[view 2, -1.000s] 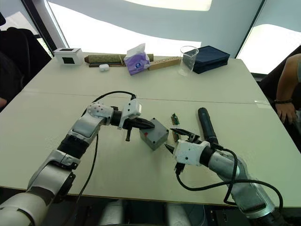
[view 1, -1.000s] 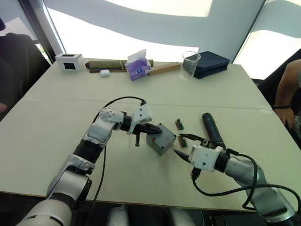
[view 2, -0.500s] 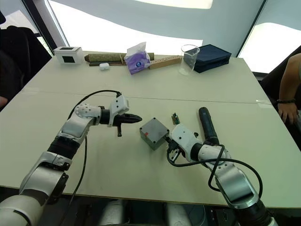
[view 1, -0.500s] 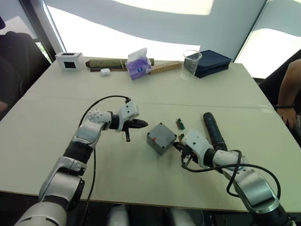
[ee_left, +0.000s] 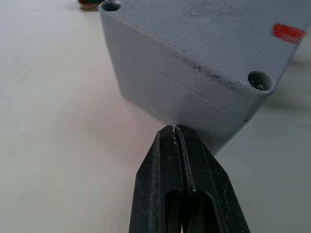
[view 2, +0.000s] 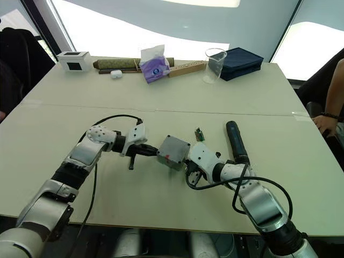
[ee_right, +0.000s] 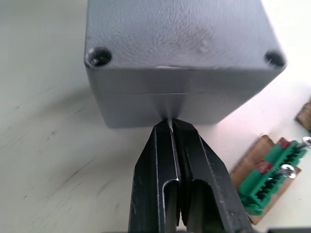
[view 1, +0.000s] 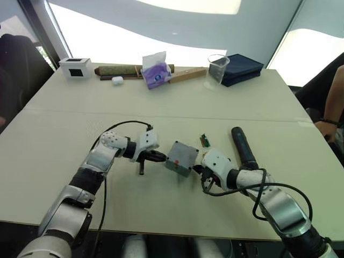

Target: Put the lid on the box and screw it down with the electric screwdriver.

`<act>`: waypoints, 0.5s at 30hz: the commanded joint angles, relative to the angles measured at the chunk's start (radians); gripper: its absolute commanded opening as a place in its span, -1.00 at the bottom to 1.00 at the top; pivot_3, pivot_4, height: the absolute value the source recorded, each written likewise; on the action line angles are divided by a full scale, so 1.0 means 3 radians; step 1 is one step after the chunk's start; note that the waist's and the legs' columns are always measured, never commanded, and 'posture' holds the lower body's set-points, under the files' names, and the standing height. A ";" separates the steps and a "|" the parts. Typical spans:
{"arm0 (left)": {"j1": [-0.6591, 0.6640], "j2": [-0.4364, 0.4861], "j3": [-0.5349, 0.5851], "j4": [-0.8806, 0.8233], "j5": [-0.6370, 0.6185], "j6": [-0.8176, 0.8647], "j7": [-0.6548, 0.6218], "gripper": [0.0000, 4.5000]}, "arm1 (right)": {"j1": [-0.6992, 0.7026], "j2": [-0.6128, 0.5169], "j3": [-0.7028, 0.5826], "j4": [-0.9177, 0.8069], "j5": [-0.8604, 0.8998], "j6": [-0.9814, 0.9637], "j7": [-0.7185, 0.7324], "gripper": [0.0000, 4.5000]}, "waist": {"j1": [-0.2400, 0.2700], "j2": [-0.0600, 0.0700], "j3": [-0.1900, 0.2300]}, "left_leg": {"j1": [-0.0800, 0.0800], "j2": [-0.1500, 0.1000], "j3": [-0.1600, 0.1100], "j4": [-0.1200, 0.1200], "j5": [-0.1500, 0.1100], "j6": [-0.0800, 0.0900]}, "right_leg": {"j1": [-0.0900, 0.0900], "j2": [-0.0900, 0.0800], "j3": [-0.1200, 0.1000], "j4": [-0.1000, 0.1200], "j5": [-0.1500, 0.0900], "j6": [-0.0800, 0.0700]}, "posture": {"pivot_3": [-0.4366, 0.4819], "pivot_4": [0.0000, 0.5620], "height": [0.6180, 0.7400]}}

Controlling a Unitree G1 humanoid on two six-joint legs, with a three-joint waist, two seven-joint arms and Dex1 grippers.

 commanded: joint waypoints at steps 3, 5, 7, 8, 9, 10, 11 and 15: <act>0.0085 0.0035 0.0010 -0.0465 -0.0205 0.0175 -0.0181 -1.00 | -0.0176 0.0018 0.0111 -0.0042 0.0088 -0.0155 0.0170 -0.98 | 0.0012 0.0000 0.0000 | -0.0001 0.0000 0.0001 0.0002 0.0000 0.0000 | 0.0001 -0.0001 0.0000 -0.0001 0.0000 0.0000 | -0.05 -0.47 0.70; 0.0111 0.0053 0.0013 -0.0518 -0.0204 0.0201 -0.0187 -1.00 | -0.0203 0.0020 0.0128 -0.0024 0.0089 -0.0156 0.0202 -0.98 | 0.0012 0.0000 0.0000 | -0.0001 0.0000 0.0001 0.0002 0.0000 0.0000 | 0.0001 -0.0001 0.0000 -0.0001 0.0000 0.0000 | -0.05 -0.47 0.70; 0.0138 0.0076 0.0019 -0.0543 -0.0188 0.0209 -0.0172 -1.00 | -0.0232 0.0022 0.0162 -0.0018 0.0112 -0.0153 0.0263 -0.98 | 0.0012 0.0000 0.0000 | -0.0001 0.0000 0.0001 0.0002 0.0000 0.0000 | 0.0001 -0.0001 0.0000 -0.0001 0.0000 0.0000 | -0.05 -0.47 0.70; 0.0153 0.0091 0.0022 -0.0560 -0.0185 0.0213 -0.0172 -1.00 | -0.0239 0.0022 0.0175 -0.0024 0.0121 -0.0148 0.0285 -0.98 | 0.0012 0.0000 0.0000 | -0.0001 0.0000 0.0000 0.0002 0.0000 0.0000 | 0.0001 -0.0001 0.0000 -0.0001 0.0000 0.0000 | -0.05 -0.47 0.70; 0.0167 0.0107 0.0023 -0.0575 -0.0182 0.0213 -0.0177 -1.00 | -0.0242 0.0018 0.0192 -0.0029 0.0121 -0.0152 0.0305 -0.98 | 0.0011 0.0000 0.0000 | -0.0001 0.0000 0.0000 0.0002 0.0000 0.0000 | 0.0001 -0.0001 0.0000 -0.0001 0.0000 0.0000 | -0.05 -0.47 0.70; 0.0184 0.0123 0.0025 -0.0591 -0.0181 0.0212 -0.0180 -1.00 | -0.0240 0.0013 0.0211 -0.0035 0.0117 -0.0161 0.0324 -0.98 | 0.0008 0.0000 0.0000 | -0.0001 0.0000 0.0000 0.0002 0.0000 0.0000 | 0.0001 -0.0001 0.0000 -0.0001 0.0000 0.0000 | -0.05 -0.47 0.70; 0.0199 0.0139 0.0026 -0.0610 -0.0185 0.0216 -0.0183 -1.00 | -0.0237 0.0011 0.0224 -0.0042 0.0116 -0.0159 0.0338 -0.98 | 0.0006 0.0000 0.0000 | -0.0001 0.0000 0.0000 0.0002 0.0000 0.0000 | 0.0000 -0.0001 0.0000 -0.0001 0.0000 0.0000 | -0.05 -0.47 0.70; 0.0275 0.0226 0.0023 -0.0719 -0.0195 0.0261 -0.0210 -1.00 | -0.0221 0.0044 0.0246 -0.0093 0.0151 -0.0133 0.0370 -0.98 | 0.0001 0.0000 0.0000 | 0.0000 0.0000 0.0000 0.0001 0.0000 0.0000 | 0.0000 -0.0001 0.0000 0.0000 0.0000 0.0000 | -0.05 -0.47 0.70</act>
